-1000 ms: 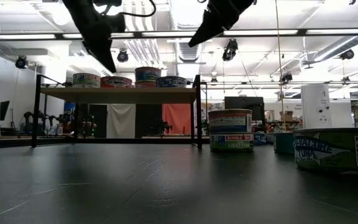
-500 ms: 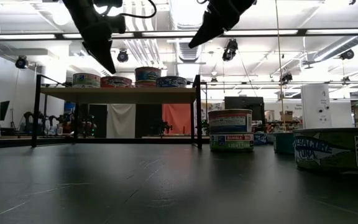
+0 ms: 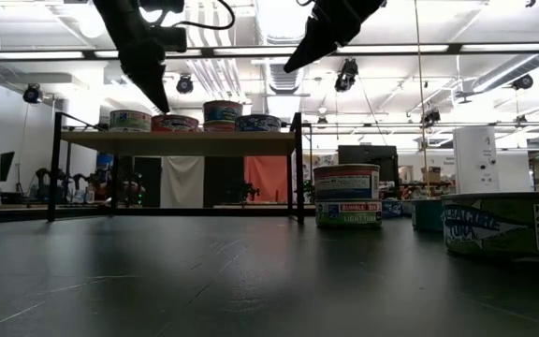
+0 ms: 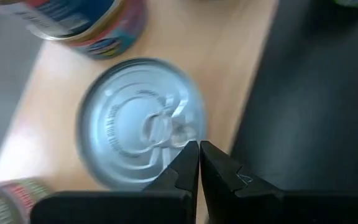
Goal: Stack canned seafood by type on shelf
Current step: Put the red tuna can on the shelf
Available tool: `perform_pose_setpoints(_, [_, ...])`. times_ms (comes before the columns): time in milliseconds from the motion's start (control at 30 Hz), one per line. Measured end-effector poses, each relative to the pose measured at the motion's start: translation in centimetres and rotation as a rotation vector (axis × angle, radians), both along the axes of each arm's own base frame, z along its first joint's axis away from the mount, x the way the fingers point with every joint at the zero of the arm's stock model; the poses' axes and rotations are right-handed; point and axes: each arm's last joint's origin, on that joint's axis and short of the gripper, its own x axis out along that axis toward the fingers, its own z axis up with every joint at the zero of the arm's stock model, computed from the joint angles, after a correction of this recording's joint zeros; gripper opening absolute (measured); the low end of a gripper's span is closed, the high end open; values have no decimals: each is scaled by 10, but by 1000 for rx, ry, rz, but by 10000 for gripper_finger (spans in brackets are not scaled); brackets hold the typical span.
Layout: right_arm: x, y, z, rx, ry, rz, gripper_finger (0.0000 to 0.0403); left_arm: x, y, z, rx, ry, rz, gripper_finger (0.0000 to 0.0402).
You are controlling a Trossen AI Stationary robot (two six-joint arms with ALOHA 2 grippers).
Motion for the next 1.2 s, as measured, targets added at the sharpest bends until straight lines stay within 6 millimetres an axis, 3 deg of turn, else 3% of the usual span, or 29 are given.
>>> perform_pose_setpoints(400, [0,0,-1,0,4,0,9,0,4,-3,54,48,24,0])
perform_pose_setpoints(733, [0,0,-2,0,5,0,9,13,14,-14,116,121,76,0])
perform_pose_setpoints(1200, [0,0,-2,0,6,0,9,9,15,-9,170,150,126,0])
